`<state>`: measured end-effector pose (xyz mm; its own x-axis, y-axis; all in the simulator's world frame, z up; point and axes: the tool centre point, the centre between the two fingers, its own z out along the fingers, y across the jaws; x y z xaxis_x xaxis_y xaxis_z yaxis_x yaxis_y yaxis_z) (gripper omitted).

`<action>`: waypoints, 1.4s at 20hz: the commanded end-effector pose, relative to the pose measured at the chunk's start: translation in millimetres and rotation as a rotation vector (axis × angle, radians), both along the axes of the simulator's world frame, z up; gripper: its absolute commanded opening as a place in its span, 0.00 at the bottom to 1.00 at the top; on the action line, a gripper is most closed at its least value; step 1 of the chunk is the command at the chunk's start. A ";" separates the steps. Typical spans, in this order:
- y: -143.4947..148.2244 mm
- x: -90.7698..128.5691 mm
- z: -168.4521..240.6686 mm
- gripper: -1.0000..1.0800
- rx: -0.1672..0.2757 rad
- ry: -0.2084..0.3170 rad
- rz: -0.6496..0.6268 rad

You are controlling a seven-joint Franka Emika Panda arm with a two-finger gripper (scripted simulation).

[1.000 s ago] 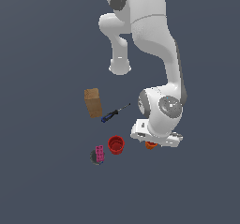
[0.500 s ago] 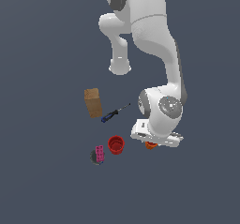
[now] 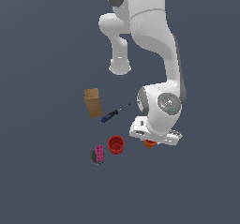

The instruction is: Pick up a designated object from a clutter of objects.

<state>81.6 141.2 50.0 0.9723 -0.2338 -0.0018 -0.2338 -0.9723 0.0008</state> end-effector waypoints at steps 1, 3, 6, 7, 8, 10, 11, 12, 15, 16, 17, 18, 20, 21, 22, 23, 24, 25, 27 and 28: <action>-5.1 -1.8 9.9 0.00 0.000 -0.002 0.000; -10.4 -4.4 19.6 0.00 0.000 -0.002 0.000; -20.3 -9.4 37.7 0.00 0.000 -0.002 0.000; -24.1 -11.3 44.8 0.00 0.000 -0.002 0.000; -28.2 -13.3 52.3 0.00 0.000 -0.002 0.000; -37.3 -17.8 69.1 0.00 0.000 -0.002 0.000; -42.3 -20.2 78.3 0.00 0.000 -0.002 0.000; -47.5 -22.7 87.9 0.00 0.001 -0.002 0.000; -63.1 -30.4 117.1 0.00 0.001 -0.002 0.000; -68.6 -32.9 127.2 0.00 0.001 -0.002 -0.001; -74.1 -35.5 137.5 0.00 0.001 -0.002 -0.001; -79.7 -38.2 148.0 0.00 0.001 -0.002 -0.001; -91.2 -43.6 169.6 0.00 0.002 -0.002 -0.001; -97.0 -46.2 180.4 0.00 0.002 -0.002 -0.001; -102.7 -48.8 191.1 0.00 0.002 -0.002 -0.001; -108.2 -51.3 201.6 0.00 0.002 -0.002 -0.001; -113.8 -53.8 211.9 0.00 0.003 -0.002 -0.001; -119.1 -56.1 221.9 0.00 0.003 -0.002 -0.001; -129.2 -60.4 241.0 0.00 0.003 -0.002 -0.001; -134.0 -62.5 250.1 0.00 0.003 -0.002 -0.001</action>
<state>23.0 14.7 285.5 0.9720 -0.2349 -0.0003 -0.2349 -0.9720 -0.0020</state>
